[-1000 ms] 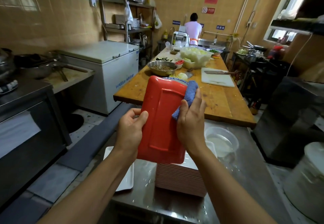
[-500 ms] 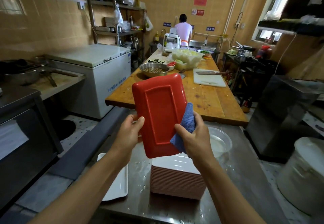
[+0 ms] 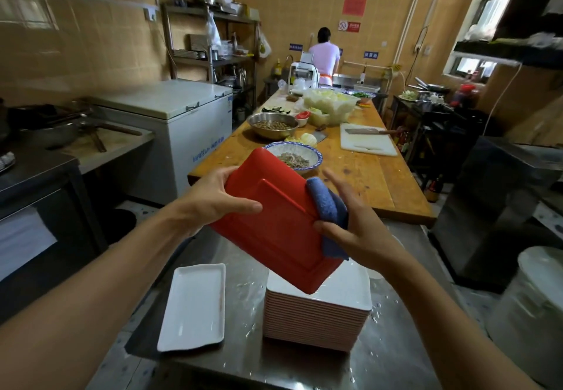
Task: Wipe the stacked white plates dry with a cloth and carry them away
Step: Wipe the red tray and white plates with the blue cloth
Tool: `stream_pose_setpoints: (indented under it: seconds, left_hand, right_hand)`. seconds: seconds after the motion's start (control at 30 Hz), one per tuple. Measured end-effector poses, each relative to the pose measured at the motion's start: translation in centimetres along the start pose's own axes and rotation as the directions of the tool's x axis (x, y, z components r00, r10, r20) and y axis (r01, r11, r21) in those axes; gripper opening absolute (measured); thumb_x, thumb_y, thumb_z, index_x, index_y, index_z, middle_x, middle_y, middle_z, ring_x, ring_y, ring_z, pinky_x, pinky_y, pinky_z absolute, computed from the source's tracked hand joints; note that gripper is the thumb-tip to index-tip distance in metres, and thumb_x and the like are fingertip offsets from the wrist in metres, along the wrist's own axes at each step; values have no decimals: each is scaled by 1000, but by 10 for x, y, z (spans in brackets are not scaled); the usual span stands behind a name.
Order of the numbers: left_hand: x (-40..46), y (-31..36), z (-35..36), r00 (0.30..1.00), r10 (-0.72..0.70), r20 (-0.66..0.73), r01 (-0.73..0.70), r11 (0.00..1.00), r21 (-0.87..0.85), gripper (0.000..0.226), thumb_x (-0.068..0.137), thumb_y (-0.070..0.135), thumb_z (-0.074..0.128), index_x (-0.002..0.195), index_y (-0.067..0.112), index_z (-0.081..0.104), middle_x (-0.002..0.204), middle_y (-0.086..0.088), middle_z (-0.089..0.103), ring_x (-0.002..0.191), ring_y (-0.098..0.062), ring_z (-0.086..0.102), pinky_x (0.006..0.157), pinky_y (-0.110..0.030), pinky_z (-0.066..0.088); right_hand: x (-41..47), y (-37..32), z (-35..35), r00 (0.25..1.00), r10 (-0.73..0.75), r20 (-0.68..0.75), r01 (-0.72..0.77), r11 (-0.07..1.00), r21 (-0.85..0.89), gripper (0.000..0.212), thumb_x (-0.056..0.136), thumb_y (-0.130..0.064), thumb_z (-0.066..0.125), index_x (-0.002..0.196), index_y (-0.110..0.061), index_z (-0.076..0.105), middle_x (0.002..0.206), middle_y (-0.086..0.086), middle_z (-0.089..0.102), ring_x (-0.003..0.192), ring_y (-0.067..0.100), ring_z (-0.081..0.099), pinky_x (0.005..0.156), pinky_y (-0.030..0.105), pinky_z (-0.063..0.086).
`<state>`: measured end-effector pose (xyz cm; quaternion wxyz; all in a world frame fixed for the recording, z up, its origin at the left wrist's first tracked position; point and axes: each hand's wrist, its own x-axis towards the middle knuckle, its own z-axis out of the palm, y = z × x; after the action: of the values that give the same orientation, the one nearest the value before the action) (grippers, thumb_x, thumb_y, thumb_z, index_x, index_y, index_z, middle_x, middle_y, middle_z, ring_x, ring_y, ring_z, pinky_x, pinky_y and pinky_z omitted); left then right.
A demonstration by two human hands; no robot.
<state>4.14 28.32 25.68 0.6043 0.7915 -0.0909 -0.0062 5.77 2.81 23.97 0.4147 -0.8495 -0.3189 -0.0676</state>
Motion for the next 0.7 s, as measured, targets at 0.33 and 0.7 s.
stream_pose_setpoints:
  seconds: [0.33, 0.7]
  left_hand:
    - [-16, 1, 21, 992, 11, -126, -36, 979, -202, 51, 55, 19, 76, 103, 25, 61, 84, 5, 74, 75, -13, 71, 55, -20, 54]
    - [-25, -24, 15, 945, -246, -214, 126, 882, -454, 54, 56, 19, 74, 109, 19, 63, 97, -8, 72, 89, -30, 68, 66, -39, 56]
  right_hand:
    - [33, -40, 41, 943, -262, -207, 155, 893, -422, 45, 90, -29, 52, 130, -11, 49, 120, 12, 56, 104, 28, 52, 87, 38, 39]
    - [6, 13, 32, 968, 12, -250, -60, 981, -184, 55, 94, -37, 36, 142, -10, 36, 149, 10, 32, 139, 20, 27, 111, 28, 23]
